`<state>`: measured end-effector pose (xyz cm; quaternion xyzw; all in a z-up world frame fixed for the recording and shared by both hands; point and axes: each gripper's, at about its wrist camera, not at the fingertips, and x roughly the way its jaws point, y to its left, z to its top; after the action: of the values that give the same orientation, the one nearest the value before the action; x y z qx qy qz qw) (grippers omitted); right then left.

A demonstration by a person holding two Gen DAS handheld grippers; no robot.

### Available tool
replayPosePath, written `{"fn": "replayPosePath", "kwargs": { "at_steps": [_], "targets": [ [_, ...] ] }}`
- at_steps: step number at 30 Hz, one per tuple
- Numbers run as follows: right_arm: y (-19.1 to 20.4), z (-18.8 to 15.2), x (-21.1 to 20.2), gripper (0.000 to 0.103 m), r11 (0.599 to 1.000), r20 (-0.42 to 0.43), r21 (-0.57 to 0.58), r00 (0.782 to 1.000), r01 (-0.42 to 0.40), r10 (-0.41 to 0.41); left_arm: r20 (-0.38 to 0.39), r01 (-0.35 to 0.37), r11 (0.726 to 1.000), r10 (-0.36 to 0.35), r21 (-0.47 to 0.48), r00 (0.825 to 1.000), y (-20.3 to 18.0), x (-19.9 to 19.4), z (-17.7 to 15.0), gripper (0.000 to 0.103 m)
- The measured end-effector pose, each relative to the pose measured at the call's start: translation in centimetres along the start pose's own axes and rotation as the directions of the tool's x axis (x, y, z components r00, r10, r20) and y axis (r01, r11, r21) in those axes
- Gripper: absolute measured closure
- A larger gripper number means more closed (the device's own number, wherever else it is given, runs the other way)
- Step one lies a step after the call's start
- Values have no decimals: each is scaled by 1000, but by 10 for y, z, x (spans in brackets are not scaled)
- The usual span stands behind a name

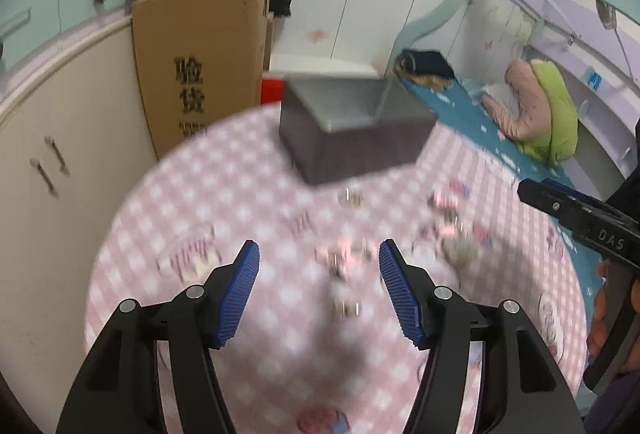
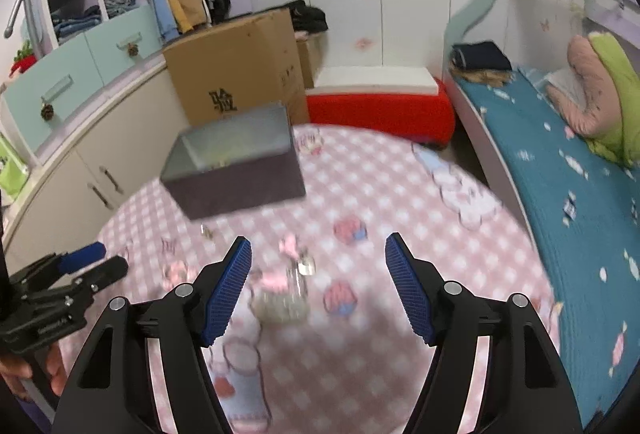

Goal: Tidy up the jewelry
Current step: 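Move both tools back over the remaining jewelry on the table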

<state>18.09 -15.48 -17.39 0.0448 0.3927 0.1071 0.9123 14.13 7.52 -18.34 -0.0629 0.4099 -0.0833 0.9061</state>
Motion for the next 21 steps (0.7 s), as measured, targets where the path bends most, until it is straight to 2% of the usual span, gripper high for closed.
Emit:
{"fn": "replayPosePath", "kwargs": {
  "at_steps": [4, 11, 13, 14, 16, 17, 19, 20, 21],
  "targets": [
    [0, -22, 4, 35, 1000, -35, 4, 999, -5, 5, -41, -6, 1000, 7, 22, 999, -9, 8, -18, 43],
    [1, -39, 12, 35, 1000, -77, 6, 997, 4, -3, -98, -17, 999, 22, 51, 995, -17, 24, -32, 45],
    [1, -41, 13, 35, 1000, -81, 5, 997, 3, -3, -98, -23, 998, 29, 62, 995, -18, 26, -32, 52],
    [1, -42, 14, 35, 1000, -83, 5, 997, 4, -3, -96, -37, 996, 44, 76, 994, -19, 27, -31, 61],
    [2, -43, 15, 35, 1000, -86, 3, 996, 0, 0, -97, -46, 996, 54, 81, 994, -19, 28, -29, 65],
    [3, -43, 16, 35, 1000, -87, -1, 996, 1, -1, -97, -49, 995, 57, 82, 994, -19, 28, -29, 73],
    [5, -43, 17, 35, 1000, -88, -12, 996, 6, -7, -99, -52, 994, 62, 96, 993, -18, 29, -28, 77],
    [5, -43, 18, 35, 1000, -89, -17, 996, 10, -11, -99, -54, 994, 64, 99, 993, -17, 29, -28, 85],
    [7, -43, 20, 35, 1000, -92, -22, 996, 13, -15, -98, -57, 993, 67, 102, 993, -16, 29, -27, 87]
  ]
}}
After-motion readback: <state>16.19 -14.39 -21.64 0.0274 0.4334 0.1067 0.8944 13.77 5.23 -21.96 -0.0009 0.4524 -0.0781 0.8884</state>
